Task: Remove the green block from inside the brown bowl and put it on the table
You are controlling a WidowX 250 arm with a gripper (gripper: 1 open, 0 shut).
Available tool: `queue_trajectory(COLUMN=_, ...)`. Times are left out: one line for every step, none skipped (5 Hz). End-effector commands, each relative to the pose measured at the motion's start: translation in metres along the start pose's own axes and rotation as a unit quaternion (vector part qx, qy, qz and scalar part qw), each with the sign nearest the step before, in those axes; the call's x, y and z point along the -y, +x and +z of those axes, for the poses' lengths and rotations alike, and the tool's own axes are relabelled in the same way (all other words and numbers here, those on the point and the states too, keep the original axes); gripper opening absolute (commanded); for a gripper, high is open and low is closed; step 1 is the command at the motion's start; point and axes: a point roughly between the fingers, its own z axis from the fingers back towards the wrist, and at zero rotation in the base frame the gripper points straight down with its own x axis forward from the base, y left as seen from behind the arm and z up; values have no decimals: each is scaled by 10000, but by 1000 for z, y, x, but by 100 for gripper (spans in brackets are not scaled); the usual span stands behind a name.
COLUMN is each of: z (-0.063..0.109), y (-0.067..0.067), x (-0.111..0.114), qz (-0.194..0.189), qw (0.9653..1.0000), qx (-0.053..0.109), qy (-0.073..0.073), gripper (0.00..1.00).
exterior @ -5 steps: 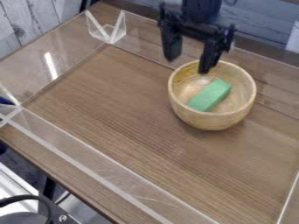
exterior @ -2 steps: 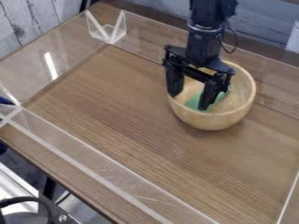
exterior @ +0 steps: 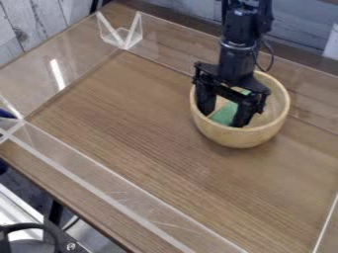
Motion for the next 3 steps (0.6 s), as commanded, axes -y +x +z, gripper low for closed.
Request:
queue_trajectory(z=15, y=17, x=2, qz=-73, qw=9992, qx=394, qy=24, gripper=100)
queue_trajectory(z=16, y=22, x=2, qz=-114, qw=9987, qx=491, qy=19, gripper=100)
queue_trajectory(z=16, y=27, x=2, qz=-156, qw=9982, qx=587, qy=12, gripper=100)
